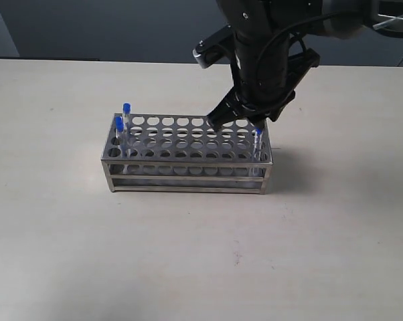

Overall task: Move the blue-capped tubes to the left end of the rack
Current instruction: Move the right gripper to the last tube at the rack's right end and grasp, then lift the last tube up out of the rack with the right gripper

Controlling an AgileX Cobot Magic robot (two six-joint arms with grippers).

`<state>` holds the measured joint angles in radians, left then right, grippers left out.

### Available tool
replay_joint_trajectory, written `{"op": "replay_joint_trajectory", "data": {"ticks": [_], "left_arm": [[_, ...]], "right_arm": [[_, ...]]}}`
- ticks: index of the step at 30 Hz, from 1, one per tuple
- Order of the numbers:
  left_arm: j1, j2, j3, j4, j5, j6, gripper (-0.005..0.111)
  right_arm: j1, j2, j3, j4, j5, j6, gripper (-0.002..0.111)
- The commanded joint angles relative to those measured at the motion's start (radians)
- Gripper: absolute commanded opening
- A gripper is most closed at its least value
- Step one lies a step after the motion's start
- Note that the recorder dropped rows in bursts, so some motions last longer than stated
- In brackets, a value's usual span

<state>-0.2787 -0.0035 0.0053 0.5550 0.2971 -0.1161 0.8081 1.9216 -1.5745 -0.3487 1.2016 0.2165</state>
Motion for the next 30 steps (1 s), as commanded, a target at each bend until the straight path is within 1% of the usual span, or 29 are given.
{"op": "replay_joint_trajectory", "data": {"ticks": [1, 3, 7, 9, 10, 17, 24, 30], "left_arm": [[-0.004, 0.003, -0.005, -0.001, -0.004, -0.005, 0.001], [-0.004, 0.003, -0.005, -0.001, -0.006, -0.005, 0.001], [-0.004, 0.003, -0.005, -0.001, -0.006, -0.005, 0.001], [-0.004, 0.003, -0.005, -0.001, -0.006, -0.005, 0.001], [-0.004, 0.003, -0.005, -0.001, -0.006, -0.005, 0.001], [-0.004, 0.003, -0.005, -0.001, -0.006, -0.005, 0.001], [-0.004, 0.003, -0.005, -0.001, -0.006, -0.005, 0.001], [-0.004, 0.003, -0.005, -0.001, -0.006, -0.005, 0.001]], "right_arm": [[-0.005, -0.009, 0.004, -0.009, -0.038, -0.003, 0.026], [-0.005, -0.009, 0.004, -0.009, -0.038, -0.005, 0.028], [-0.005, -0.009, 0.004, -0.012, -0.039, -0.025, 0.045], [-0.005, -0.009, 0.004, -0.024, -0.042, -0.023, 0.052], [-0.005, -0.009, 0.004, -0.027, -0.043, -0.023, 0.053], [-0.005, -0.007, 0.004, -0.064, -0.11, -0.019, 0.053], [-0.005, 0.052, 0.004, -0.075, -0.044, -0.008, 0.053], [-0.005, 0.091, 0.004, -0.08, -0.066, -0.006, 0.053]]}}
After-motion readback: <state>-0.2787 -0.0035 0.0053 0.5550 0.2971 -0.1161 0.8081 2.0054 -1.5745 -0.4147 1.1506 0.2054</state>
